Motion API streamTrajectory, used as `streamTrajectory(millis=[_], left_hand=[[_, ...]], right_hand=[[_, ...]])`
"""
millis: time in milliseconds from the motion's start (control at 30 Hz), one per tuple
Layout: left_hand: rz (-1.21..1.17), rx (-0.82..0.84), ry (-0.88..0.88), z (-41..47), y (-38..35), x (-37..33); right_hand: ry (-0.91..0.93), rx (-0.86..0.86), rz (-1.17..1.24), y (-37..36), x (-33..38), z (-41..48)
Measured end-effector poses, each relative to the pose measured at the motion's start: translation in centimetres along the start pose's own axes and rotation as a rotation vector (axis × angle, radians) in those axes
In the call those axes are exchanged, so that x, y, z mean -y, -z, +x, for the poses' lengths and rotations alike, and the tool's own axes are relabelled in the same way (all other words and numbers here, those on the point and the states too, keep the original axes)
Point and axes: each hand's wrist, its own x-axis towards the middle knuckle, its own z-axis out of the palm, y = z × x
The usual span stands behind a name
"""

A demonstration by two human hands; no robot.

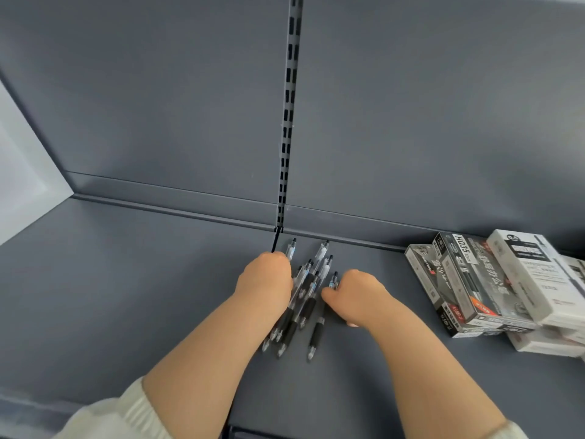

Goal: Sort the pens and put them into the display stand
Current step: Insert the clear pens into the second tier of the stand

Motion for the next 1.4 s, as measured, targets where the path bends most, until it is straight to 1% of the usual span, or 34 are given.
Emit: streamTrajectory(millis=[67, 167, 300, 367, 433, 500, 567, 633, 700, 833, 967, 1067, 1200, 1400], left_hand=[[-0.023, -0.016, -0.009, -0.4, 0.4, -0.1], [-0.076, -0.124, -0.056, -1.6, 0.8, 0.1], [-0.220, -0.233, -0.103, -3.3, 1.7, 0.3], [-0.287, -0.275, -0.124, -4.0, 2.2, 0.3], [-0.380, -0.304, -0.153, -4.6, 2.7, 0.2], [-0.456, -0.303, -0.201, -5.2, 3.1, 0.1], [-0.495, -0.293, -0.242, -5.7, 3.6, 0.2], [-0.507, -0.291, -0.259, -6.1, 4.1, 0.5], [-0.503, -0.298, -0.283, -6.5, 4.6, 0.9], [-0.575, -0.281, -0.347, -7.3, 5.6, 2.4], [-0.637, -0.288, -0.389, -7.7, 6.7, 4.9], [-0.657, -0.303, -0.403, -8.0, 7.8, 7.6], [-0.713, -0.315, -0.397, -8.1, 9.7, 12.2], [-0.768, -0.352, -0.397, -8.1, 12.0, 20.1]], right_hand=[[-0.003, 0.007, -0.008, 0.0, 0.3, -0.1], [-0.010, -0.004, 0.006, 0.0, 0.5, -0.3], [-0.025, 0.013, 0.147, 0.9, 0.0, -0.5], [0.011, -0.047, 0.231, 1.1, -0.4, -0.5], [0.074, -0.169, 0.351, 1.3, -0.4, -0.7], [0.144, -0.294, 0.459, 1.8, 0.0, -1.4], [0.227, -0.375, 0.556, 2.3, 0.8, -2.3], [0.309, -0.419, 0.620, 2.6, 1.5, -3.2], [0.371, -0.442, 0.632, 2.7, 2.3, -3.9], [0.431, -0.439, 0.673, 2.6, 4.1, -5.4], [0.494, -0.435, 0.709, 1.8, 6.9, -6.9], [0.520, -0.475, 0.699, 1.1, 9.7, -7.5], [0.530, -0.520, 0.732, -0.2, 13.9, -8.2], [0.496, -0.500, 0.762, -3.8, 20.2, -8.7]])
